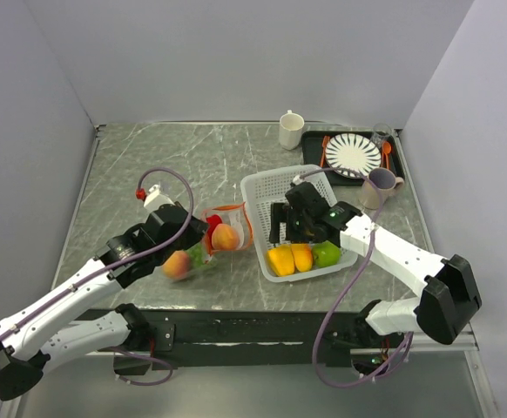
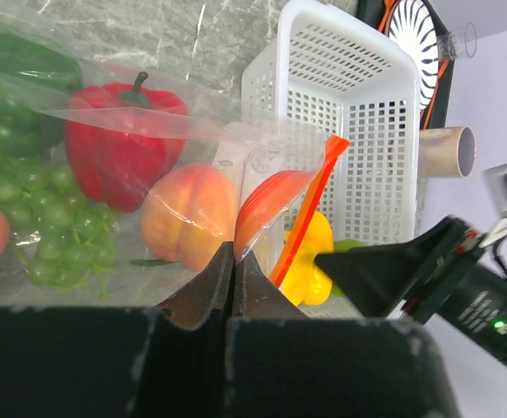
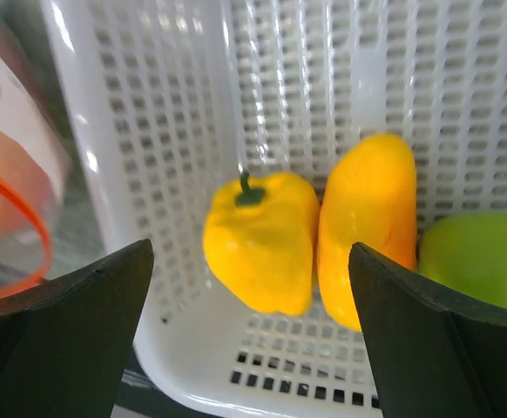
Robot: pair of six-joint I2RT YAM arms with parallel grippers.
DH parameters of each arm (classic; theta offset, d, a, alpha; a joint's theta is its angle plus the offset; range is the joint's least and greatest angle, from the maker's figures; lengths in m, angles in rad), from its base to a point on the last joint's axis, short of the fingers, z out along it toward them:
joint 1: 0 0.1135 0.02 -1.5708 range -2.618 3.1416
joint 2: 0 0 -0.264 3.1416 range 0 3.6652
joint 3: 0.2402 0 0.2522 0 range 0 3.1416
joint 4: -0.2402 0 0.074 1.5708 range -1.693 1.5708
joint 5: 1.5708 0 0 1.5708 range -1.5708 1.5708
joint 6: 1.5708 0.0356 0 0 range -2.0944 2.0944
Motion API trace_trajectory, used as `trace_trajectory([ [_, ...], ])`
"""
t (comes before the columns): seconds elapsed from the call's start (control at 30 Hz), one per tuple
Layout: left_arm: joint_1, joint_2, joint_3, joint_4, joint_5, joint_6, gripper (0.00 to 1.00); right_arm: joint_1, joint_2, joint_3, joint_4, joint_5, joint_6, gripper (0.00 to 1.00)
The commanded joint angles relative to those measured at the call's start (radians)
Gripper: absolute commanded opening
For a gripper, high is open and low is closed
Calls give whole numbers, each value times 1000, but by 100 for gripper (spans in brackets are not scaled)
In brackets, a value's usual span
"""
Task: Place the food in the zip-top bag and seal the zipper
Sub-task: Pick up the fake vegetable from the bin.
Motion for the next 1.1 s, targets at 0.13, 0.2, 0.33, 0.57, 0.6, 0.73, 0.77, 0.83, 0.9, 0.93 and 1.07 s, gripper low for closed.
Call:
trace_trajectory([
  [0.13,4,-4,-7,46,-5,-12,1,32,-28,-64,-3,-117,-49,99],
  [0.2,4,8,2,28,-5,-12,1,43,-3,-80,2,-110,-46,99],
  [0.33,4,2,-9,23,-8,-21,1,46,56,-77,-1,-58,-42,99],
  [0.57,4,-6,-3,14,-11,-12,1,46,127,-67,6,-14,-35,99],
  [0.6,4,-3,0,9,-13,-10,1,46,141,-61,6,-11,-37,99],
  [0.73,5,-7,2,9,-13,-4,1,46,173,-49,-12,13,-32,99],
  [0.77,4,-7,2,8,-13,-3,1,46,176,-50,-14,21,-31,99],
  [0.83,4,-7,0,8,-13,-1,1,46,179,-63,-1,15,-32,99],
  [0.9,4,-4,2,6,-12,0,1,46,188,-66,2,15,-31,99],
  [0.93,4,-3,5,3,-10,-1,1,46,192,-66,3,18,-31,99],
  [1.07,4,-1,4,5,-8,-1,1,46,192,-77,6,36,-31,93],
])
